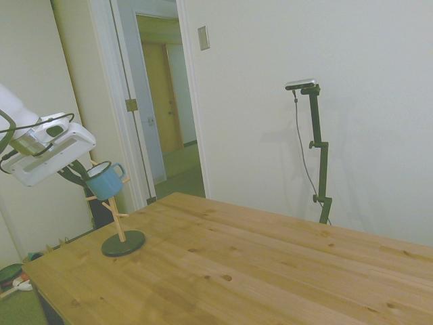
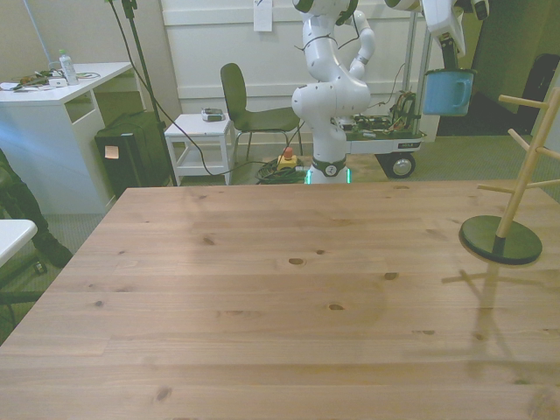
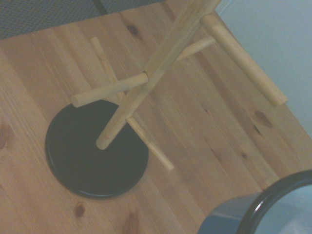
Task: Hang the mug
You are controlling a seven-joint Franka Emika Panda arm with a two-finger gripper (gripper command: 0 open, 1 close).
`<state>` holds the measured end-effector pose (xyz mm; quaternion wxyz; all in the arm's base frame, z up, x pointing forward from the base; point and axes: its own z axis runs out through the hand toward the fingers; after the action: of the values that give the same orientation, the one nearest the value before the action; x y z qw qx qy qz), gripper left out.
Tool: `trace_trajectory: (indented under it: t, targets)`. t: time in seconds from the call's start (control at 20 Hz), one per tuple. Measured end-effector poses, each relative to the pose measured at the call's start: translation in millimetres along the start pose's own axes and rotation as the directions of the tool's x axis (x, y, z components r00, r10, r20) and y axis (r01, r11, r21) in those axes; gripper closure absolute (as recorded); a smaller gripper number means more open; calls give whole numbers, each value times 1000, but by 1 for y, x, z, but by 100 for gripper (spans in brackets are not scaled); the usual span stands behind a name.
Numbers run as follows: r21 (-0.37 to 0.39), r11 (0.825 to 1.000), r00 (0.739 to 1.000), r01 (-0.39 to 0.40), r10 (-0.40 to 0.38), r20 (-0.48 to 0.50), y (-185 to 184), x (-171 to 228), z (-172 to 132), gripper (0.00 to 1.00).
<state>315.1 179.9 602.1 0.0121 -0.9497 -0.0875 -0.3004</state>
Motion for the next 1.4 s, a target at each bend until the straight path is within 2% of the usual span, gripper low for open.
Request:
trace_trajectory:
  t: [0.6, 1.0, 1.4]
  targets:
    - [-4, 1000, 1000, 11, -11, 12, -34, 9, 14, 100]
    - [-18, 1000, 1000, 10, -9, 18, -40, 12, 26, 100]
    - [-18, 1000, 1000, 18, -18, 11, -50, 12, 24, 100]
